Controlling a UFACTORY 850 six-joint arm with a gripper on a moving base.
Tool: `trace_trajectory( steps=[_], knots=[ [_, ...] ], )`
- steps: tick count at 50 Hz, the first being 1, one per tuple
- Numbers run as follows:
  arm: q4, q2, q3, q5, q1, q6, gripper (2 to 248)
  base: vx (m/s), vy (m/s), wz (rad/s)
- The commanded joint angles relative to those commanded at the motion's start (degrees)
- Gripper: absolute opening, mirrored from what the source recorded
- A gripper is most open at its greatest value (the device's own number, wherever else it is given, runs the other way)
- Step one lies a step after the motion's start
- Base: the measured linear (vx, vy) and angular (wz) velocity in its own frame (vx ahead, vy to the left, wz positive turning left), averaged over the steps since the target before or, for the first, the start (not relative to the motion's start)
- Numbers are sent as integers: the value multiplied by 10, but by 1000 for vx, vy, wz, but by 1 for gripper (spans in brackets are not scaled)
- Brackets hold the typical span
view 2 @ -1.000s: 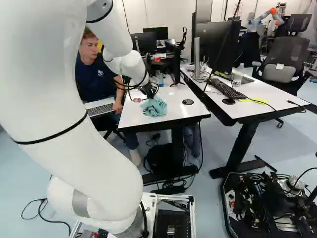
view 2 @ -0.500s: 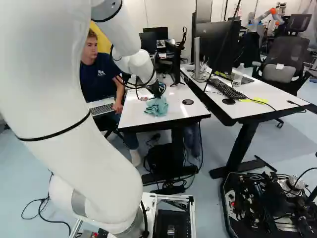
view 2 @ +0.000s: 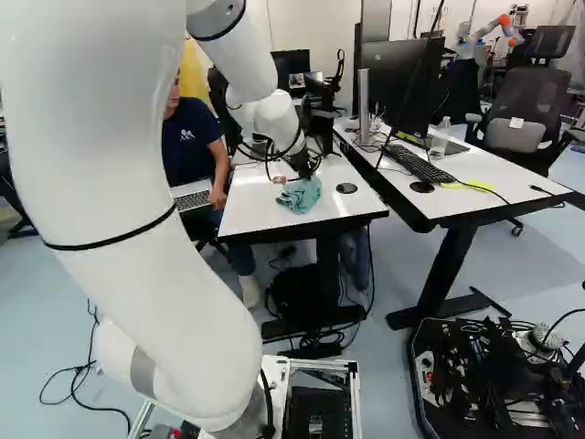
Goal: Clean the table with the green towel
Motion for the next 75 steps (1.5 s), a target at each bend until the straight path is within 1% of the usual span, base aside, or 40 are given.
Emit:
trace_trajectory(
  steps=[10,15,25,36,46,75],
  knots=[
    [0,-20,-22,0,-15,0,22,0,0,0],
    [0,-37,-37,0,-20,0,22,0,0,0],
    [0,-75,-67,0,-20,0,22,0,0,0],
    [0,-97,-78,0,-19,0,22,0,0,0],
    [0,-103,-79,0,-19,0,22,0,0,0],
    [0,-104,-79,-2,-19,0,22,0,0,0]
  ],
)
